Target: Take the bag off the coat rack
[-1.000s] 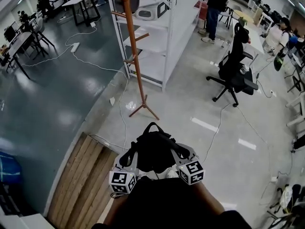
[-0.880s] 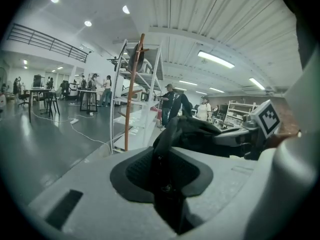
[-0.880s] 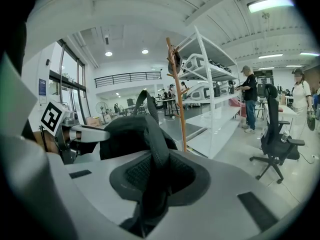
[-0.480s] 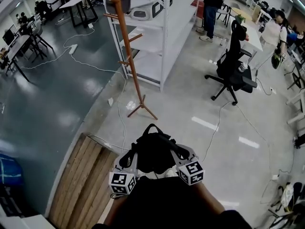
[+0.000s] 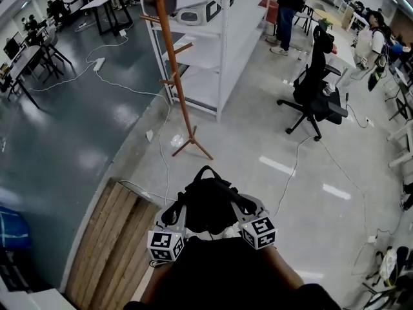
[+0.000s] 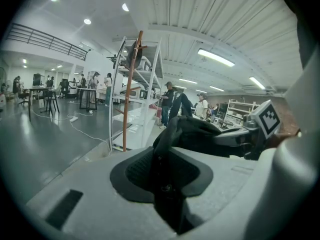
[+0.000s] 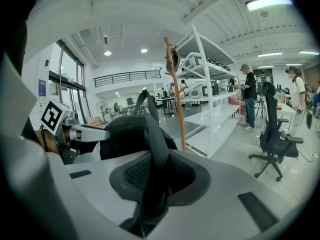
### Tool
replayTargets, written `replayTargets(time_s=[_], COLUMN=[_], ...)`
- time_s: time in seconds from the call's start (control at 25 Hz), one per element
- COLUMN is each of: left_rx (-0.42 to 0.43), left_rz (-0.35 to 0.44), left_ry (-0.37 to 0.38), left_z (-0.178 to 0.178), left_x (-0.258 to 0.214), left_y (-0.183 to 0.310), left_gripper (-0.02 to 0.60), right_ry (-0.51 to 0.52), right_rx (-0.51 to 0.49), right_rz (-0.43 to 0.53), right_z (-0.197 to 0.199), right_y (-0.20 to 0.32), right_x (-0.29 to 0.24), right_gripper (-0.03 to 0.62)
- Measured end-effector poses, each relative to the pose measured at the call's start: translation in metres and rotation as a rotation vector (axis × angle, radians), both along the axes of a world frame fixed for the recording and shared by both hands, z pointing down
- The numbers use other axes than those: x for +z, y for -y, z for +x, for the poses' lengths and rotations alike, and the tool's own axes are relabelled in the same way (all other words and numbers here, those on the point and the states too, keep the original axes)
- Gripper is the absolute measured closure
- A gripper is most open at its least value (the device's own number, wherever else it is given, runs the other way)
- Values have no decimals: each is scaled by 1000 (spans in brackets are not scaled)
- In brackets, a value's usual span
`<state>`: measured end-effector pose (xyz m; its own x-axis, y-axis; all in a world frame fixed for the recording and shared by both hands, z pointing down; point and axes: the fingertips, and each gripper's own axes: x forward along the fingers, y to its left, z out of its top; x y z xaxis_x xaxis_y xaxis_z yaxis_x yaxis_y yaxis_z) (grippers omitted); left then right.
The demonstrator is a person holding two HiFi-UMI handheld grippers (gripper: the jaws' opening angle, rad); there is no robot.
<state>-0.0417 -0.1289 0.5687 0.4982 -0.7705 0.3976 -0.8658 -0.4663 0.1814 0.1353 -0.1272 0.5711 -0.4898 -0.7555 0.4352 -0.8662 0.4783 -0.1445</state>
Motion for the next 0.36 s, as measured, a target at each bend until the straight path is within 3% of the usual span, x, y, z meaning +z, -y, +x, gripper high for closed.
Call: replayTargets(time_s=[0.36], left_rx=[-1], left_rz=[-8], left_ry=[-2], left_z=[0], left_x=[3], left_y=[-5], left_gripper=[492], right_ry=[-5], right_rx=[-4], right_rz=[2], right_z=[0], right_y=[-4], right_x=[1], right_gripper=[525])
